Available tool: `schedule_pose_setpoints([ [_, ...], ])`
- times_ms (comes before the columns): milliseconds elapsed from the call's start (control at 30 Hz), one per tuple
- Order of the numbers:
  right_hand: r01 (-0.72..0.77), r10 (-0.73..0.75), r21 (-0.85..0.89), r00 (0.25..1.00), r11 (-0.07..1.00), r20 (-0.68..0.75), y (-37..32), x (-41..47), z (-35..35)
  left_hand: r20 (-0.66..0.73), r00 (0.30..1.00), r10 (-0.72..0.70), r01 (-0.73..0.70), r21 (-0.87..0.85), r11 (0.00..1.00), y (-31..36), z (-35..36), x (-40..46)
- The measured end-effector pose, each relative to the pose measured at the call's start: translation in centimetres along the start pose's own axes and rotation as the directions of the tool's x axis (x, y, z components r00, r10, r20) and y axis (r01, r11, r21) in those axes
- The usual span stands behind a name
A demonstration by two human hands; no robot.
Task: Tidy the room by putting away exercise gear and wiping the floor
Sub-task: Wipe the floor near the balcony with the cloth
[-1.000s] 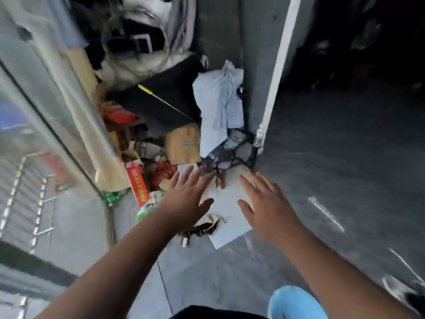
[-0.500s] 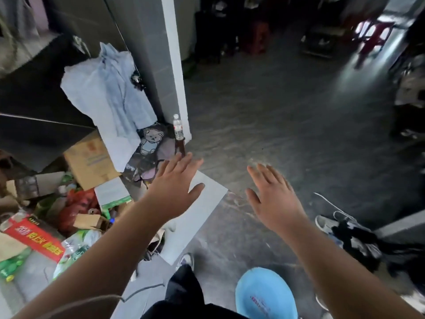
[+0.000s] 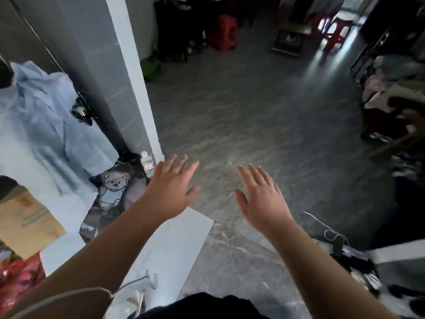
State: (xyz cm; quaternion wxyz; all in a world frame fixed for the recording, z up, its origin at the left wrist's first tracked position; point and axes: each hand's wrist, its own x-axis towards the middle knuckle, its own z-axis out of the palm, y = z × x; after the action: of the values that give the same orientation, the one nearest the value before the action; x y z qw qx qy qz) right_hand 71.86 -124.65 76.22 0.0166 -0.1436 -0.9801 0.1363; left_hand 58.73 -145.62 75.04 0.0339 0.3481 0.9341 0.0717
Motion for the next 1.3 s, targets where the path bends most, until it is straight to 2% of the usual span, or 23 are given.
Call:
schedule_pose_setpoints([
  [200,-0.089,0.09,0.037,0.996,0.995,-0.005,4.3,11.0,-0.1,0.055,0.997,0.055,-0.055,-0.002,0.999,-1.7,0.6,12.5],
  [300,-0.098,0.098,0.049,0.995,0.994,0.003,7.0,17.4,0.3,0.036,0.998,0.053,-0.053,-0.016,0.998,-2.4,1.3,20.0],
  [533,-0.091,0.084,0.094,0.994,0.991,0.074,13.7,34.9,-0.3,0.055,0.998,-0.028,0.029,-0.025,0.999,-4.2,1.6,38.4],
  [700,-0.022,0.011,0.092,0.993,0.995,0.119,15.3,48.0,-0.6,0.053,0.995,-0.09,0.092,-0.037,0.995,-6.6,0.5,49.5],
  [833,0.068,-0.08,0.075,0.983,0.995,0.165,14.9,58.4,-0.9,0.065,0.987,-0.148,0.15,-0.023,0.988,-10.9,0.5,57.0],
  [933,0.105,-0.112,0.052,0.983,0.993,0.143,14.5,67.0,-0.4,0.071,0.976,-0.205,0.208,-0.034,0.978,-15.0,0.5,63.8],
  [1133,0.106,-0.112,0.051,0.983,0.993,0.144,13.2,86.3,-0.2,0.091,0.964,-0.25,0.255,-0.048,0.966,-24.3,-0.2,80.2],
  [1300,0.071,-0.08,0.076,0.989,0.995,0.124,12.8,101.3,-0.9,0.125,0.971,-0.203,0.207,-0.015,0.978,-30.0,-2.7,94.0],
])
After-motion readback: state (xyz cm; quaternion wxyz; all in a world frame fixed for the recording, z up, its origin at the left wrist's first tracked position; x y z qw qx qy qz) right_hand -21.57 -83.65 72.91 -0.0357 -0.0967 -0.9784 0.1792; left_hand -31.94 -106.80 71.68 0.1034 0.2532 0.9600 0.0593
